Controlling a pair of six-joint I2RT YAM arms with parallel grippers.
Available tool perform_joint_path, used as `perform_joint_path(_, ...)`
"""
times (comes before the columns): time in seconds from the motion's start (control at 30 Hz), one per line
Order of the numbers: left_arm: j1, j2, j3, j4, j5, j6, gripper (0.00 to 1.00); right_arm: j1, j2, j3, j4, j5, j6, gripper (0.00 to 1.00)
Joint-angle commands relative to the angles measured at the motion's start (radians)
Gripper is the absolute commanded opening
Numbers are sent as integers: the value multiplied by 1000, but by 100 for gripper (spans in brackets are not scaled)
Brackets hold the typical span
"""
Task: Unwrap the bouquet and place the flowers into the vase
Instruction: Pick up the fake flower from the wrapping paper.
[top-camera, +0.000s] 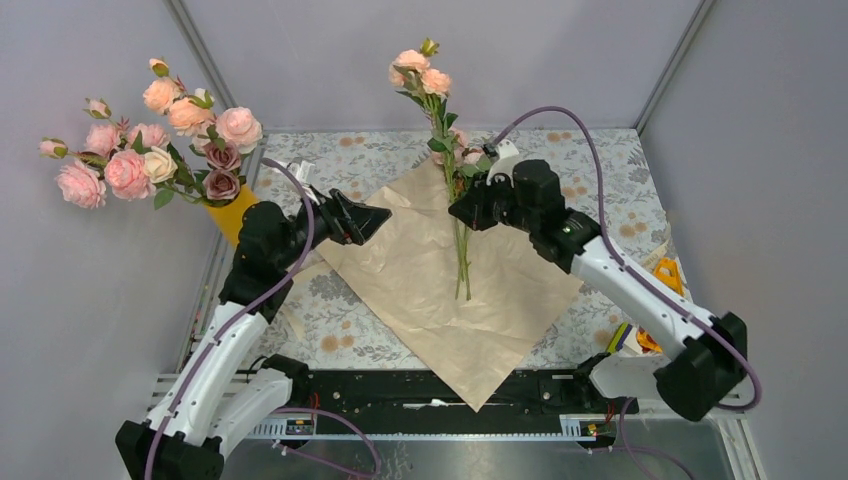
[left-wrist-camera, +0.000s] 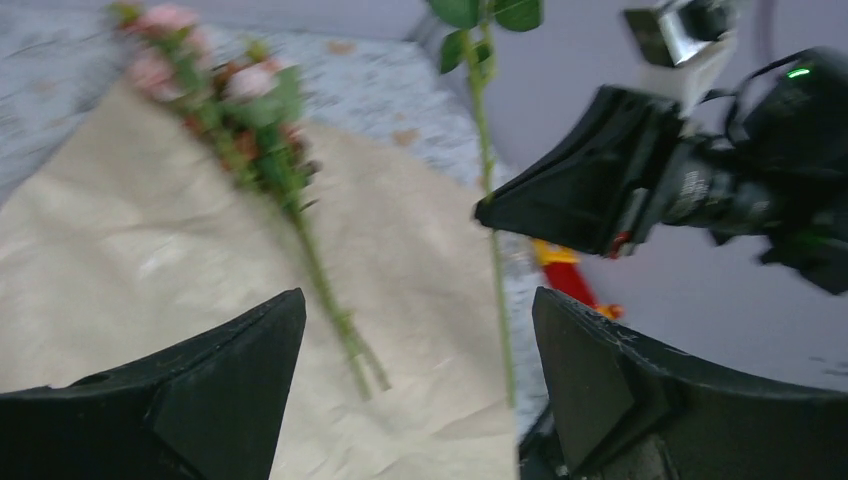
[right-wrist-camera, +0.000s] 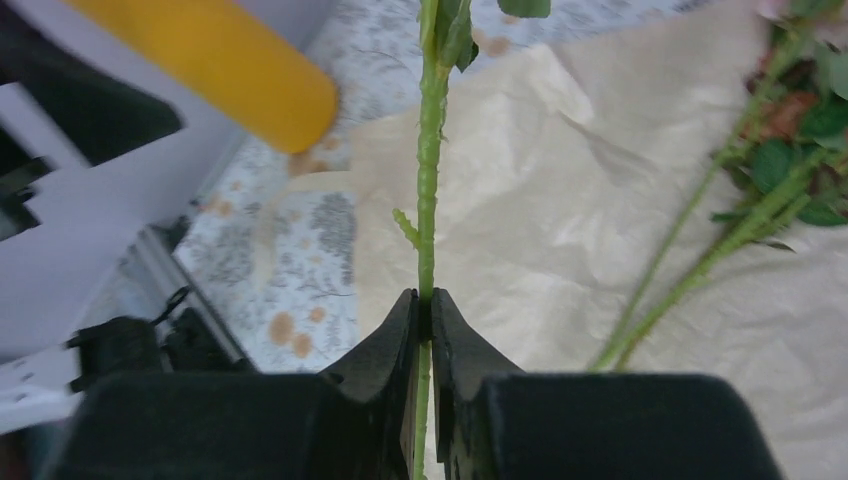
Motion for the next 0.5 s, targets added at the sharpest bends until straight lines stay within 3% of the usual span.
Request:
perform_joint_path(0.0, -44, 19, 26, 376, 179, -248, 89, 10, -116, -41, 185, -209, 40, 0)
perform_joint_path(0.2, -114, 73, 61, 521, 204, -337, 90, 9, -178, -34, 269, -448, 119, 0)
perform_joint_path(0.47, -185, 149, 107, 635, 179, -408, 90, 22, -192, -14, 271, -565, 156, 0)
